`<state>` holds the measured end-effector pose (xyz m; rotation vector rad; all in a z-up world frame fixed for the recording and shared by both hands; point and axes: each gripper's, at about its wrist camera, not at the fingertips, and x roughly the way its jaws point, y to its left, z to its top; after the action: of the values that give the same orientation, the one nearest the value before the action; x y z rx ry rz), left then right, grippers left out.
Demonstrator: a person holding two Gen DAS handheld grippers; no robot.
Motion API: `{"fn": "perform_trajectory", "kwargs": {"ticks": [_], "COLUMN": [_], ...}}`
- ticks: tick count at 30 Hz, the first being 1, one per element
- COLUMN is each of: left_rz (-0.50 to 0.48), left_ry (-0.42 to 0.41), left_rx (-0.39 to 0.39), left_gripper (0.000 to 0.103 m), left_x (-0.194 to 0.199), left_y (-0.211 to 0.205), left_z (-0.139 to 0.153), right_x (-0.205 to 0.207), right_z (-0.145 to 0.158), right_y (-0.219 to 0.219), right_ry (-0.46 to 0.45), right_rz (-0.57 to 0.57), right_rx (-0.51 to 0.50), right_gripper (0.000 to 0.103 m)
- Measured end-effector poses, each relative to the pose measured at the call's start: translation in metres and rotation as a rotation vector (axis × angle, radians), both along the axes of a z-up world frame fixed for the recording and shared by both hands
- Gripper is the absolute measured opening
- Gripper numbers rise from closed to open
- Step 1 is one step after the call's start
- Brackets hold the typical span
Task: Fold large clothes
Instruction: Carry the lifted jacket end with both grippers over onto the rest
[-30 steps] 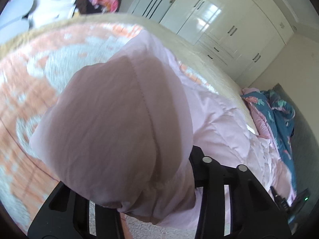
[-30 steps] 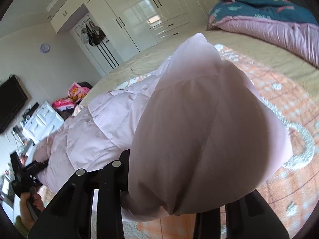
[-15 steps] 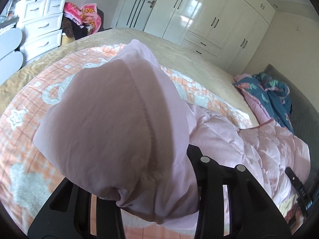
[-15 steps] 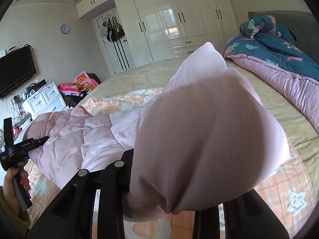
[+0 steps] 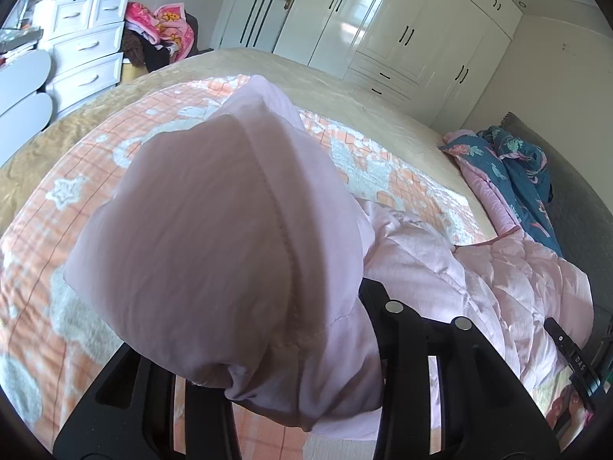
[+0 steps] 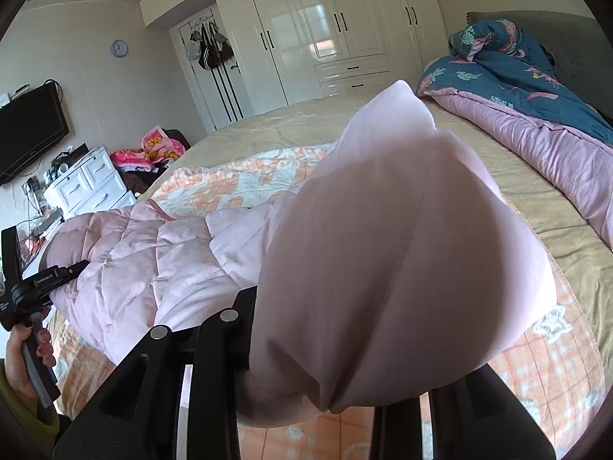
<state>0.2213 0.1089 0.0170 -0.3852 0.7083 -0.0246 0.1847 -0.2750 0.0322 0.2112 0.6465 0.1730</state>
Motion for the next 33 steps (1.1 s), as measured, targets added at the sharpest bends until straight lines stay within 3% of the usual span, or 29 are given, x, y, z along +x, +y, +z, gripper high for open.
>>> {"fn": "perform_trajectory", "kwargs": {"ticks": [33], "left_rz": [-0.023], "left_ry": [0.031], "left_rx": [0.019], "left_gripper": [0.031], "left_x": [-0.08], "left_y": [0.006], "left_z": [-0.025], "right_x": [-0.069], "right_z": [-0.025], "right_y": [-0.011], "right_ry": [0.067], "right_rz": [-0.02], "right_rx": [0.062], "right_gripper": [0.029]}}
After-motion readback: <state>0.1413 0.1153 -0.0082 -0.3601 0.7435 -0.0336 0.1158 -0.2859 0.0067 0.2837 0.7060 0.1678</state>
